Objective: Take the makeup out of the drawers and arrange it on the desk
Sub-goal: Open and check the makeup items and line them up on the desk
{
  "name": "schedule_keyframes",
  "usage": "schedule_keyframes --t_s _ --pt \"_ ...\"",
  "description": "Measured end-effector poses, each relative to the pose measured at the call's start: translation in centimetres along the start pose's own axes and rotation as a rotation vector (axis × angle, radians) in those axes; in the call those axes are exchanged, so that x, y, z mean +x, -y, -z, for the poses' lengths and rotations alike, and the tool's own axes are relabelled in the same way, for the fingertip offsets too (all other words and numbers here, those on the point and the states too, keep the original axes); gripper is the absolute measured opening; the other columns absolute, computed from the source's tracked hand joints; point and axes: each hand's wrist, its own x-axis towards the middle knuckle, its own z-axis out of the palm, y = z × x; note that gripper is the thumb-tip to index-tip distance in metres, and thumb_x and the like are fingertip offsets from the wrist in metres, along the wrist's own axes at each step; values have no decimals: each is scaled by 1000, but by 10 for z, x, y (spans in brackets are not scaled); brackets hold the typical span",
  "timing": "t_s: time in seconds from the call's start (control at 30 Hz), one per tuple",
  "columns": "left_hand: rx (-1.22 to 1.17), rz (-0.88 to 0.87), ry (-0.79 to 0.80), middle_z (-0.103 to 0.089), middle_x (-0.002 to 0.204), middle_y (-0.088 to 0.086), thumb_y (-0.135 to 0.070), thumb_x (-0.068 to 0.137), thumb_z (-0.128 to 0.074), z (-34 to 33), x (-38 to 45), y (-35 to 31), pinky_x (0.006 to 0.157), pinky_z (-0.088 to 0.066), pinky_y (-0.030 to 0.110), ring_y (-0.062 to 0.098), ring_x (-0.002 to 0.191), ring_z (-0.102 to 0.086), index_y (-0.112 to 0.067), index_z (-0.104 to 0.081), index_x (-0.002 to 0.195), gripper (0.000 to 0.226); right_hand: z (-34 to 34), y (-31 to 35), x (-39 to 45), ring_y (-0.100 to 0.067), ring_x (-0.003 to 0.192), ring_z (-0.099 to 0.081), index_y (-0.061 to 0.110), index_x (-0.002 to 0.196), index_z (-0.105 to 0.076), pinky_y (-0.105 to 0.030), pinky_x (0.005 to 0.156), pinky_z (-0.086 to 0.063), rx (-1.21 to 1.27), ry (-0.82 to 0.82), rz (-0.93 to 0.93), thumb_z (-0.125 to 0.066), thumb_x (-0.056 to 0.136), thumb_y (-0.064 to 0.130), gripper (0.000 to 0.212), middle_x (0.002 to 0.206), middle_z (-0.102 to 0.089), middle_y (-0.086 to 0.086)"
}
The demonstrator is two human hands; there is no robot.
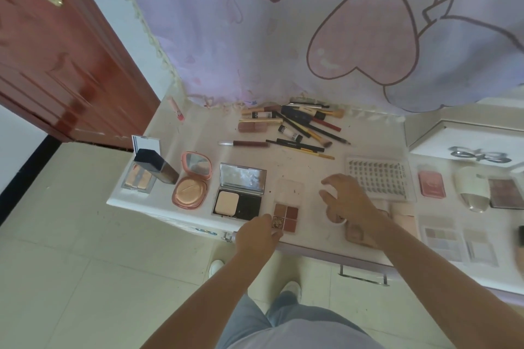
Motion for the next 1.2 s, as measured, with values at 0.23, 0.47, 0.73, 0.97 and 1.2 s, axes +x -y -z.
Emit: schedule_keyframes --t_s 0.23,0.47,0.73,0.97,1.2 --pt "47 -164 -60 -60 110 7 -30 97 -35 0 1 -12 82 -49 31 23 99 -59 -15 -39 131 37 -28 -33 -23 -20 133 -31 24 141 -28 -28 107 -27 -318 129 45 -51 89 31 57 147 -29 0" --pt "-172 -310 -384 -65 107 4 -34 91 -28 9 0 -35 78 -49 20 17 95 -63 -14 -51 117 40 -12 -18 -32 -12 81 -57 14 126 -47 -23 75 -44 757 -14 -155 -60 87 13 42 91 -57 1" --pt "-167 -721 -581 -61 84 1 -31 83 -39 45 7 -61 55 -44 13 3 76 -40 -18 -45 98 21 12 19 -46 -13 40 -48 3 89 -55 -22 39 -38 1441 226 -99 -12 98 38 56 56 -55 -8" --pt "-78 -818 -569 -54 71 4 -30 85 -35 67 10 -67 52 -31 13 12 55 -42 -12 -47 82 22 21 37 -52 -13 32 -38 8 64 -49 -18 36 -28 1343 148 -260 -15 99 44 61 41 -45 -2" --pt "-9 -772 -607 -43 61 -2 -29 84 -30 68 8 -70 49 -20 10 8 53 -33 -9 -53 71 33 16 45 -54 -11 31 -34 10 60 -45 -16 35 -25 1334 96 -340 -12 99 43 61 37 -40 2"
